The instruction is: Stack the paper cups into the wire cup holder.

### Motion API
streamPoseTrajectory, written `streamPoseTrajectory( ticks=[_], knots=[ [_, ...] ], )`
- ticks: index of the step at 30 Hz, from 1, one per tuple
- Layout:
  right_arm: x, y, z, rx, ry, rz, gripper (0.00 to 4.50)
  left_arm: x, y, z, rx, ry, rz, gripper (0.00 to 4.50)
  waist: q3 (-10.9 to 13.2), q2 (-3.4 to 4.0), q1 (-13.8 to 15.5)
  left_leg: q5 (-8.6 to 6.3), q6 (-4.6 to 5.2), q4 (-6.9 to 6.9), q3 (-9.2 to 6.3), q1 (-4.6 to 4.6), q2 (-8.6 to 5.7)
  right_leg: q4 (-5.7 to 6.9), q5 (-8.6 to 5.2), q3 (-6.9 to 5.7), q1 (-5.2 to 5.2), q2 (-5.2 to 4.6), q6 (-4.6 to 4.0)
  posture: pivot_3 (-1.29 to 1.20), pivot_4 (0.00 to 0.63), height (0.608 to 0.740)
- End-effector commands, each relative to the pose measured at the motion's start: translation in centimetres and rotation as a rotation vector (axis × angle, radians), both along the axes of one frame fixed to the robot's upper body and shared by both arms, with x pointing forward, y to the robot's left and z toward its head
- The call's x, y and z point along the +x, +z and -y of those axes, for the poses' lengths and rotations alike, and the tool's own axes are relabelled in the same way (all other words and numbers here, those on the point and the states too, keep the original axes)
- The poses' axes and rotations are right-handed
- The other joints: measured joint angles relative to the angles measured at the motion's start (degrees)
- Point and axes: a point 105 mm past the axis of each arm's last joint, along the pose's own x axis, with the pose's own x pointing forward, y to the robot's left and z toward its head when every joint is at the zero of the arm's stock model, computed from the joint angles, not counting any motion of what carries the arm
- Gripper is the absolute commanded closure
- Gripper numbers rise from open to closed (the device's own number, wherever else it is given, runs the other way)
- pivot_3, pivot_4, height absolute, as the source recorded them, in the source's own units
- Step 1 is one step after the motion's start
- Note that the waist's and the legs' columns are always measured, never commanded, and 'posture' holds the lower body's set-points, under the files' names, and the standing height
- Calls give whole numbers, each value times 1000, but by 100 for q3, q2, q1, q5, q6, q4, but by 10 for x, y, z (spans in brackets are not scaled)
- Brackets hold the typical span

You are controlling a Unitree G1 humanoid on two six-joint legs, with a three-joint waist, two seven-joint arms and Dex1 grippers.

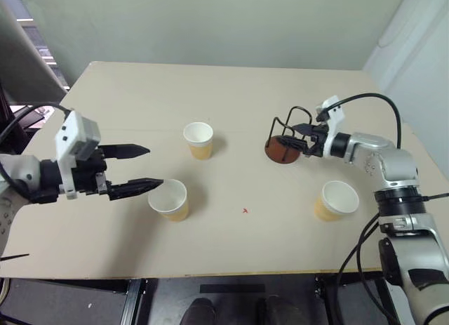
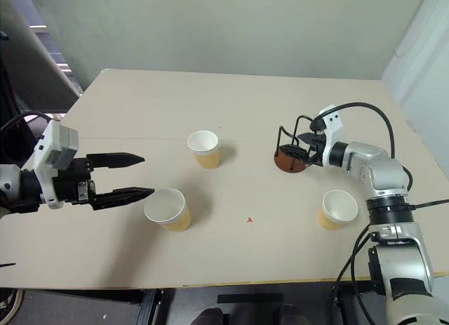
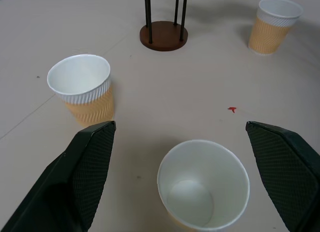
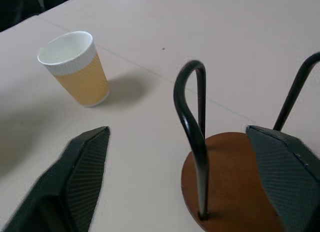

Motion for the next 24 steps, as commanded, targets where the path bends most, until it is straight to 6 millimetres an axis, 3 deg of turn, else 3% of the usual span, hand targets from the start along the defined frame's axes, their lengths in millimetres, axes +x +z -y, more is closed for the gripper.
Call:
streamPoseTrajectory(
  ticks=[1, 6, 9, 16, 24],
  knots=[
    [2, 15, -4, -13, 24, 65, 1610, -5, 12, 3, -1, -7, 52, 0, 0, 0, 7, 0, 0, 0, -1, -1, 0, 0, 0, -1, 0, 0, 0, 0, 150, 740],
    [1, 18, -4, -19, 42, 76, 3551, -6, 12, 2, 0, 2, 52, 0, 0, 0, 8, 1, -2, 0, 0, -1, 0, 1, 0, -1, 0, 0, 0, 0, 150, 740],
    [-5, 20, -8, -19, 96, 77, 4465, -6, 13, 3, -1, -4, 55, 0, 0, 0, 7, 1, -2, 0, 0, -1, 0, 1, 0, -2, 0, 1, 0, 0, 150, 740],
    [-44, 16, -35, -74, 353, 64, 4465, -12, 18, 16, 5, -108, 50, 0, 0, 0, 6, 1, -4, -1, 1, -4, -8, -1, -1, -5, 1, 3, -2, 0, 150, 740],
    [-109, 14, -67, -178, 743, 115, 4465, -31, 13, 37, 63, -293, -34, 0, -1, -1, -3, 2, -5, 1, 2, -6, -10, -3, 0, -4, 2, 7, -2, 0, 150, 740]
  ],
)
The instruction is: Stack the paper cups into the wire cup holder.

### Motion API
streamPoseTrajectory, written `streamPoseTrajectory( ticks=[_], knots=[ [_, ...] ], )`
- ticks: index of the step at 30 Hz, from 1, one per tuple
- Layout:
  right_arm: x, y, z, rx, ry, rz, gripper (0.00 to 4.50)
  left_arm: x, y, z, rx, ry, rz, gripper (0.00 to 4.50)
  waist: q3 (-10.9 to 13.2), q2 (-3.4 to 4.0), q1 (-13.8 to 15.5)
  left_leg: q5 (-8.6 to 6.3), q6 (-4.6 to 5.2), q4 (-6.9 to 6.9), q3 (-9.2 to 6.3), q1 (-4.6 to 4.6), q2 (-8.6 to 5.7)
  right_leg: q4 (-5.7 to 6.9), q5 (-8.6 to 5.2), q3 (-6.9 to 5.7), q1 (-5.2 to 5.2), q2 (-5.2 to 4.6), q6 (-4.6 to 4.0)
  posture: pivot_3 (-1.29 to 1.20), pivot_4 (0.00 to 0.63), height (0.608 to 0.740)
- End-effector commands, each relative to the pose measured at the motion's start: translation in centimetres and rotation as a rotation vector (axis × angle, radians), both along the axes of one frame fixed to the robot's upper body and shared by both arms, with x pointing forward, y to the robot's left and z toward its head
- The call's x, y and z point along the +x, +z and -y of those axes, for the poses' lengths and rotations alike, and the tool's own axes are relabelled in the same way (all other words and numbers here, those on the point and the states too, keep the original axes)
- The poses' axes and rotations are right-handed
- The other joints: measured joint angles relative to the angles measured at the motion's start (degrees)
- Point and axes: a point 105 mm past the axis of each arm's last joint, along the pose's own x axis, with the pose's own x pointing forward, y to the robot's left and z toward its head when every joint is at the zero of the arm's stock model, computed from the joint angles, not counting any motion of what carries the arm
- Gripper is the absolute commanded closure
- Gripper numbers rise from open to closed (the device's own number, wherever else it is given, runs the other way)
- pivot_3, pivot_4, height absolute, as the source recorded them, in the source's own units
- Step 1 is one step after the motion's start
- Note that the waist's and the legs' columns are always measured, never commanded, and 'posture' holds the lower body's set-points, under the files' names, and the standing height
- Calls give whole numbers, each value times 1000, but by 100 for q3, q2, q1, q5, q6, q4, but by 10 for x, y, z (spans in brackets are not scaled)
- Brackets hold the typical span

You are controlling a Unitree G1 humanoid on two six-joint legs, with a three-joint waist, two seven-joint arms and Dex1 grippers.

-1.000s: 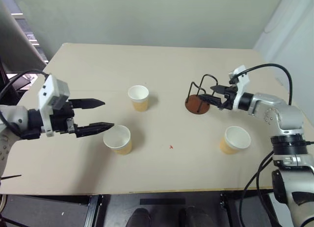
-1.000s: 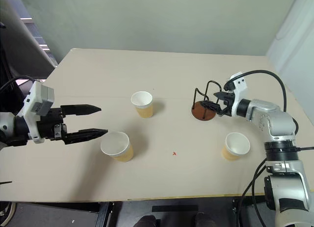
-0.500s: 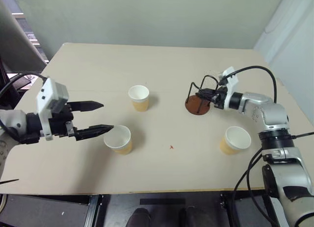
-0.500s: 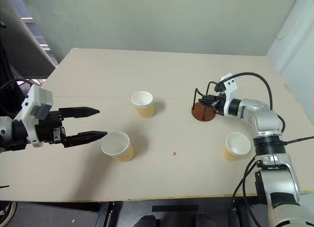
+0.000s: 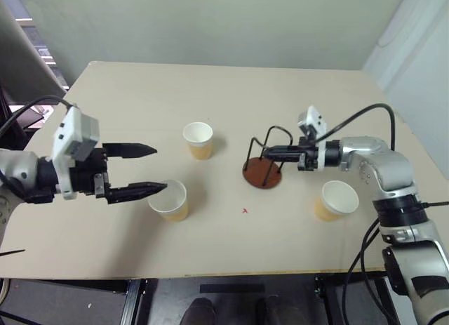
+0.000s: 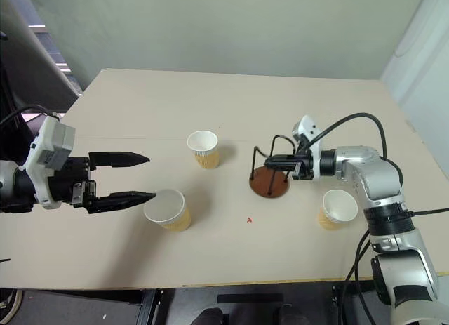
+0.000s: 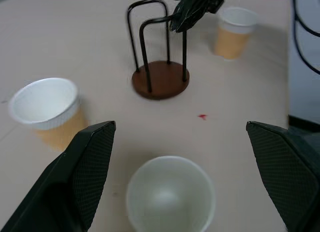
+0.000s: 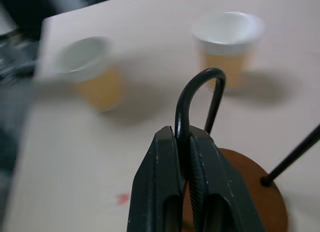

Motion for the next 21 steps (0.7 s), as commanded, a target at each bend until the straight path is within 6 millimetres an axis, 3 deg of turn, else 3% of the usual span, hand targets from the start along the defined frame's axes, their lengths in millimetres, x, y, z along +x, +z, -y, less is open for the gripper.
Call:
streamPoseTrajectory(
  ticks=[1, 9, 21],
  knots=[
    [-32, 8, -15, -37, 206, 78, 4465, -14, 2, 17, 41, -128, -22, 0, -1, -2, -4, 0, 0, 0, 0, 1, 0, 0, 0, 0, 1, 0, 0, 0, 150, 740],
    [-67, -3, -22, -100, 482, 92, 4465, -25, -6, 29, 99, -247, -96, 0, -1, -2, -13, 0, 1, 19, -1, 3, 0, -1, 0, 3, 3, 3, 0, 0, 150, 740],
    [-61, -20, -21, -152, 575, 195, 4465, -27, -7, 34, 100, -251, -105, 0, -2, -3, -20, -1, 2, 22, -1, 7, 3, 3, -2, 4, 4, 5, -3, 0, 150, 740]
  ],
)
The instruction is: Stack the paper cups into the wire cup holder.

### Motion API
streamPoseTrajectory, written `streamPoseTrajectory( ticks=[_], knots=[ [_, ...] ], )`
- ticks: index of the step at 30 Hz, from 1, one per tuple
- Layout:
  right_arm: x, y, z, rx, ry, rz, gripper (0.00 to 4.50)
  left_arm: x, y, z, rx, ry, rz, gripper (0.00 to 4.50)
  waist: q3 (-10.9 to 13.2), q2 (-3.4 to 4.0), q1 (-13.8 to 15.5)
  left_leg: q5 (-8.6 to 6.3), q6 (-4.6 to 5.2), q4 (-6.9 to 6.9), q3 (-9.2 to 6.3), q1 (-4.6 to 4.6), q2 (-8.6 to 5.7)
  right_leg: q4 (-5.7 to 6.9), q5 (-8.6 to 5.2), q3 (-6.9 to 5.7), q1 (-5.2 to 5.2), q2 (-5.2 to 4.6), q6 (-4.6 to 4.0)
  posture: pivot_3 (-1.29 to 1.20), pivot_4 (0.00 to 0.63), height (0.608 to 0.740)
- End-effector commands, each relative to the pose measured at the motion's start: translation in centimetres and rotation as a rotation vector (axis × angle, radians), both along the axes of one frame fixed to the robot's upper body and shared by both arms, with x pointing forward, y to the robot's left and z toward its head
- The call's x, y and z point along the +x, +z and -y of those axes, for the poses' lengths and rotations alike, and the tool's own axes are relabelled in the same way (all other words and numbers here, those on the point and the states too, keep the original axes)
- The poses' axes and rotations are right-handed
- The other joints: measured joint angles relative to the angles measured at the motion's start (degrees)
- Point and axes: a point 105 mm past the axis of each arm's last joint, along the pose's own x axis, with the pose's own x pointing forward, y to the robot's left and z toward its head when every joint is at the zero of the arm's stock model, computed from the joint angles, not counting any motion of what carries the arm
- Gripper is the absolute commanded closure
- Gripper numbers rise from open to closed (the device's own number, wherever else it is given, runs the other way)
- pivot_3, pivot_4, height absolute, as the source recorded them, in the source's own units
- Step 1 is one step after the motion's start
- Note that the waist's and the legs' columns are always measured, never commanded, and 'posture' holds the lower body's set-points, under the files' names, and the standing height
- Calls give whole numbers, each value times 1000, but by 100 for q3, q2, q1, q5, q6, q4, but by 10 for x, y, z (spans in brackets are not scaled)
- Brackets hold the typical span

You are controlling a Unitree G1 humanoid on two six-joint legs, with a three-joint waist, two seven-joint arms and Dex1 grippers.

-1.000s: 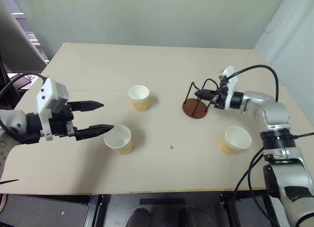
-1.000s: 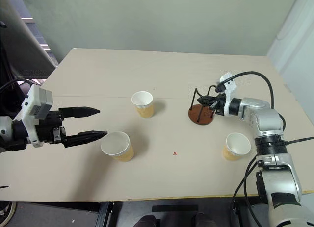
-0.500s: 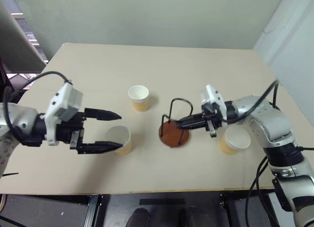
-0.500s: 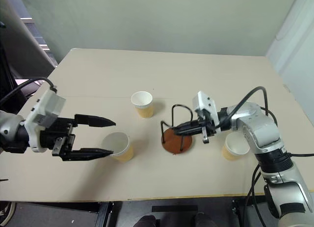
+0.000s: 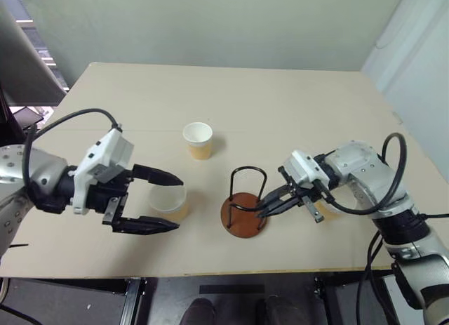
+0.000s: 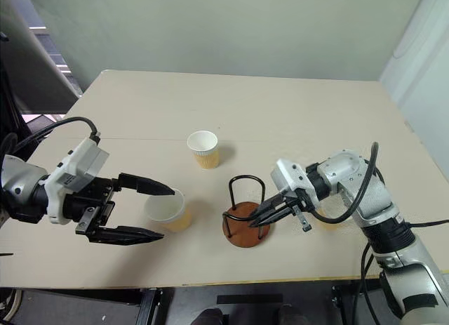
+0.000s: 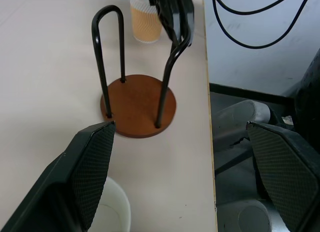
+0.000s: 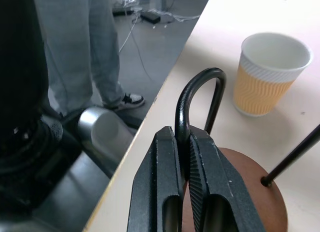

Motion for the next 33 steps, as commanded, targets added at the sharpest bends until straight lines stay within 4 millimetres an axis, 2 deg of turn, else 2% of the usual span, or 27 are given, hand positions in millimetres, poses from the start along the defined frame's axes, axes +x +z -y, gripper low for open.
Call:
streamPoseTrajectory(
  ticks=[1, 10, 13, 18, 23, 24, 26, 28, 33],
  knots=[
    [1, 3, -3, 3, 21, 55, 4465, -4, 7, 5, 4, -21, 26, 0, 0, 1, -2, 0, 0, 0, 0, 0, 0, 0, 0, 0, 0, 0, 0, 0, 150, 740],
    [13, -5, -4, -74, -28, 89, 4465, -3, 8, 7, 2, -21, 37, 0, 0, 0, -3, 0, 0, 0, 1, 5, 2, 0, -1, 1, 2, 0, -1, 0, 150, 740],
    [12, -6, -2, -82, -23, 78, 3735, -3, 8, 8, -2, -23, 39, 0, 0, 0, -2, 0, 0, 0, 0, 5, 1, 0, -1, 1, 4, -1, -2, 0, 150, 740],
    [10, -5, 2, -95, -16, 77, 1998, -3, 8, 9, -6, -34, 41, 0, 0, 0, 0, 0, 0, 1, 1, 4, 0, 0, -1, 1, 4, -1, -2, 0, 150, 740],
    [21, 40, 28, -104, -120, 214, 231, -1, 15, 10, -3, -71, 66, 0, 2, 3, 16, 0, 0, 7, -1, 0, -1, -2, -1, 2, 5, -4, -2, 0, 150, 740],
    [22, 50, 35, -104, -153, 251, 52, 0, 16, 10, -1, -75, 67, 0, 2, 3, 15, 0, 0, 8, -2, -2, -1, -2, -1, 2, 5, -5, -2, 0, 150, 740],
    [22, 68, 53, -119, -238, 312, 52, 1, 14, 8, 2, -71, 64, 0, 2, 3, 23, 0, 0, 7, -3, -4, -2, -3, -1, 2, 5, -4, -2, 0, 150, 740],
    [18, 74, 66, -152, -291, 327, 52, 2, 12, 5, 5, -55, 63, 0, 1, 1, 26, -1, 0, 3, -3, -4, -2, -1, -3, 1, 9, -3, -5, 0, 150, 740],
    [-2, 50, 113, -272, -500, 219, 52, 5, 7, 5, -34, 33, 54, 0, 1, -4, 66, -1, 0, -9, -2, -1, -1, -12, -3, 0, 26, -4, -4, 0, 150, 740]
  ],
)
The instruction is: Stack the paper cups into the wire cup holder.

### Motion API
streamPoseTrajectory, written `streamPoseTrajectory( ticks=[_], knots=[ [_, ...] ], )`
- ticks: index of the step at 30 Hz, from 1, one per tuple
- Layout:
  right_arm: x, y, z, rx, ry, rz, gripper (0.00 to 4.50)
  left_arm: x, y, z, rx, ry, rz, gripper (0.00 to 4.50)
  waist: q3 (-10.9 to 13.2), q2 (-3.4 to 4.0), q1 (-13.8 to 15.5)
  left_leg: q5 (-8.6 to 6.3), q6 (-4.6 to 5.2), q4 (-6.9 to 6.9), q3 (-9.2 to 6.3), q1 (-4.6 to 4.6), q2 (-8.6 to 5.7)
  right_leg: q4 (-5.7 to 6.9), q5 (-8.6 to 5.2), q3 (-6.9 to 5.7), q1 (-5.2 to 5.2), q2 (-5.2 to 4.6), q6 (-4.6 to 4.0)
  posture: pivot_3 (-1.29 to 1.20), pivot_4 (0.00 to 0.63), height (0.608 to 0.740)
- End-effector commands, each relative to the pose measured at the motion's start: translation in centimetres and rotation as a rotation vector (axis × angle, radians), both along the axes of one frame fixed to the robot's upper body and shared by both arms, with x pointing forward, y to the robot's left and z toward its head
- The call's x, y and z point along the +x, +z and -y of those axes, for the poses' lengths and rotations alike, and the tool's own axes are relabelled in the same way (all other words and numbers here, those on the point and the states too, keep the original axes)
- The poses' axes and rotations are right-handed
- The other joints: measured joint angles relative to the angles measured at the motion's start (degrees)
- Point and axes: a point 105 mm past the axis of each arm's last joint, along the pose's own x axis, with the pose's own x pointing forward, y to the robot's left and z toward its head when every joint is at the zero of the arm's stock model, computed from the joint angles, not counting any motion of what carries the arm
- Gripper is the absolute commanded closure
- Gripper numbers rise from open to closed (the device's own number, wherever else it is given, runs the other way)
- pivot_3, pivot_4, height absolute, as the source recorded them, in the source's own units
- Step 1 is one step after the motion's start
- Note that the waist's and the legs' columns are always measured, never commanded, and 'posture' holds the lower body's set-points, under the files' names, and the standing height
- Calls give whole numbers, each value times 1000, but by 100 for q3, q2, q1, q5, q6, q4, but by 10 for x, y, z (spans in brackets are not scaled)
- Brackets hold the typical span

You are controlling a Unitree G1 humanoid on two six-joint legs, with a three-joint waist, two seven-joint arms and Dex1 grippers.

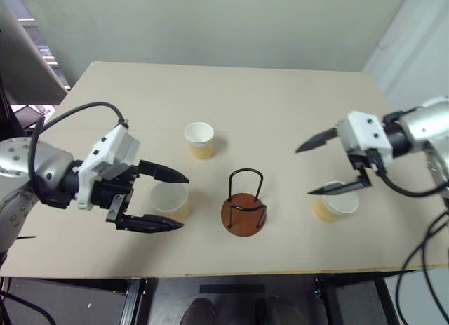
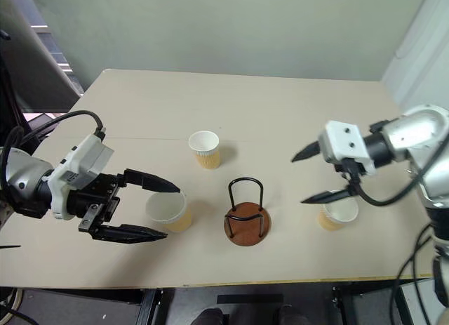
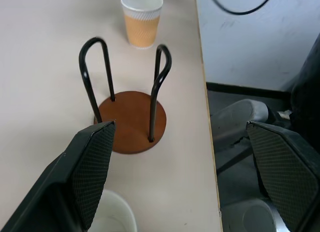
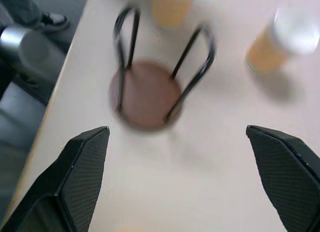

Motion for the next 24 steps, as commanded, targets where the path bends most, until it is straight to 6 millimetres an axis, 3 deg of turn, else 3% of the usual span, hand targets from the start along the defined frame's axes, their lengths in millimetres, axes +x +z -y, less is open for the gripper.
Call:
streamPoseTrajectory(
  ticks=[1, 8, 15, 18, 24],
  knots=[
    [-8, -5, 19, -25, -123, 8, 52, 1, 6, 1, -20, 41, 35, 0, 2, -2, 6, 0, 0, -1, 4, 1, -1, -2, 0, 2, 1, -2, 0, 0, 150, 740],
    [-1, -43, 45, -127, -250, -18, 52, 6, 11, 8, -34, 48, 36, 0, 3, -4, -41, -2, 5, 8, 16, 35, 0, 13, 0, 16, 8, 1, 1, 0, 150, 740],
    [7, -63, 49, -200, -236, -24, 52, 1, 9, 9, -32, 51, 31, 0, 3, -4, -53, -8, 14, 16, 15, 31, 0, 11, 1, 15, 6, 6, 2, 0, 150, 740],
    [11, -71, 45, -215, -214, -24, 648, 0, 5, 7, -33, 58, 29, 0, 3, -4, -56, -9, 16, 17, 15, 29, 2, 9, 1, 15, 5, 6, 3, 0, 150, 740],
    [16, -72, 40, -223, -187, -15, 2720, -2, 1, 2, -38, 71, 30, 0, 3, -4, -56, -10, 17, 18, 14, 29, 1, 9, 1, 14, 5, 7, 3, 0, 150, 740]
  ],
)
